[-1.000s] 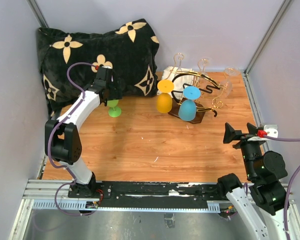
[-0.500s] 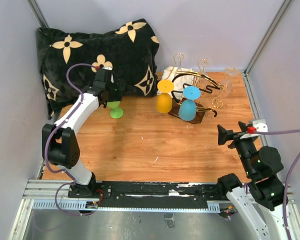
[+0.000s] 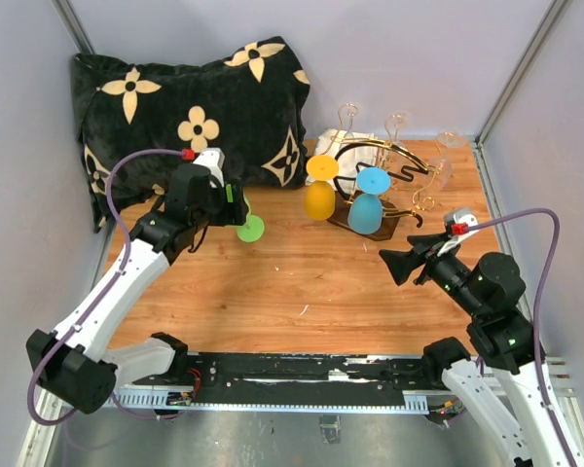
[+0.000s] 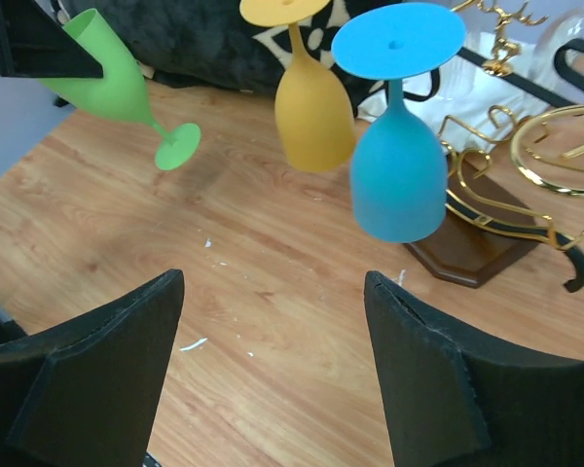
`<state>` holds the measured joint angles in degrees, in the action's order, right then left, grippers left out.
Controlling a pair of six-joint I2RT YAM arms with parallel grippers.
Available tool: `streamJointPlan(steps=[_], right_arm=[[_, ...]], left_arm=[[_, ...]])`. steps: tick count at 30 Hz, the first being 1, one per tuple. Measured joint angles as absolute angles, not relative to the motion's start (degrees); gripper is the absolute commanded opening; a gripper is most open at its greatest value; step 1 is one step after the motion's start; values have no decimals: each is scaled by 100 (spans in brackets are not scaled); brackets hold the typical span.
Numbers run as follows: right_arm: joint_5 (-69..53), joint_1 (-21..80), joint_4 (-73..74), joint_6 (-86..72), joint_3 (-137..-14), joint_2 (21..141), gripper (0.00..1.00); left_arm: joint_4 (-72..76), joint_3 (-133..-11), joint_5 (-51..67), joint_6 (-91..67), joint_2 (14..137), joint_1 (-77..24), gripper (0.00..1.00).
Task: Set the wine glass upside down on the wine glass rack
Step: Pick up the wine glass at the center of the board.
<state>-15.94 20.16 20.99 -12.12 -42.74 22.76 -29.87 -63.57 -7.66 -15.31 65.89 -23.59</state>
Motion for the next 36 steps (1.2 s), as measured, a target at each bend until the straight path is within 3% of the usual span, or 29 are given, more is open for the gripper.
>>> streamJointPlan(steps=[7,18,28,36], right_arm=[[-1603,2421,1778,-1802,-4053,2484,75],[106,4895,449,-2480,-3214,3588,75],[1470,5400,-620,-3835,-2443,3605,73],[1824,5664,-1492,-4552,-2213,3881,69]], left_arm=[[-2980,-5983,-626,-1566,6038,-2635,78],[-2729,-5363,-519,-1927,5433,-3328,78],[-2604,-4943,-567,-2388,4908,-3931,77],[-2263,-4901,-515,-2556,4724,-4119,77]])
